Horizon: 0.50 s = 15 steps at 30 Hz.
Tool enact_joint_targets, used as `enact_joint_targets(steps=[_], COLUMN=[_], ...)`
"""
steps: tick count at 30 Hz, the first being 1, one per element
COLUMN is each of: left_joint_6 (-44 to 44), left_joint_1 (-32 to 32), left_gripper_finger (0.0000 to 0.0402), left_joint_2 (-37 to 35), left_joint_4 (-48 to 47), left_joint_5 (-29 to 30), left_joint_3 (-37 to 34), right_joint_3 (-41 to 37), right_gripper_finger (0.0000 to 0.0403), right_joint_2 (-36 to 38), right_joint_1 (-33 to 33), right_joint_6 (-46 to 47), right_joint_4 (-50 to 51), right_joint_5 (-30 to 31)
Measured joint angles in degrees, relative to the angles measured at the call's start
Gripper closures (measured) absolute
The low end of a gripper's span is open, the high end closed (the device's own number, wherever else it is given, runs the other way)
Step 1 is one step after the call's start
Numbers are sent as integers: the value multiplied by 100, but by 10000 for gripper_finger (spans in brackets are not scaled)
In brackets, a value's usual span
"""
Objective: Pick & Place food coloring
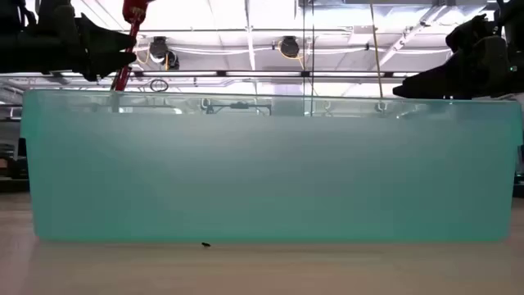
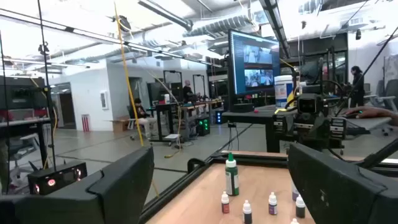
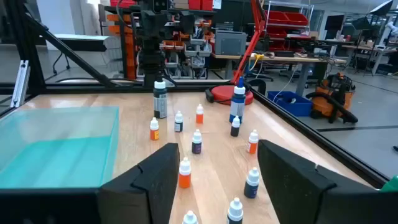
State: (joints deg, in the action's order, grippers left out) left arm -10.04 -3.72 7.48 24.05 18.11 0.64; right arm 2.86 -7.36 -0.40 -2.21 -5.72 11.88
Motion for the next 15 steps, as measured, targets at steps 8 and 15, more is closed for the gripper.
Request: enact_joint_targets(steps=[8,15], left_joint_6=[0,0], left_joint_1=[1,-1], left_gripper_finger=[36,36], left_joint_2=[1,0], left_joint_4=[0,0], left_joint_5=[0,0], left_joint_3=[0,0], right_joint_3=[0,0], right_gripper_finger=[195,199], right_joint_2=[0,-1], right_joint_1=[0,0], right_joint_6=[1,0], right_joint_4=[0,-2], right_joint_5=[0,0])
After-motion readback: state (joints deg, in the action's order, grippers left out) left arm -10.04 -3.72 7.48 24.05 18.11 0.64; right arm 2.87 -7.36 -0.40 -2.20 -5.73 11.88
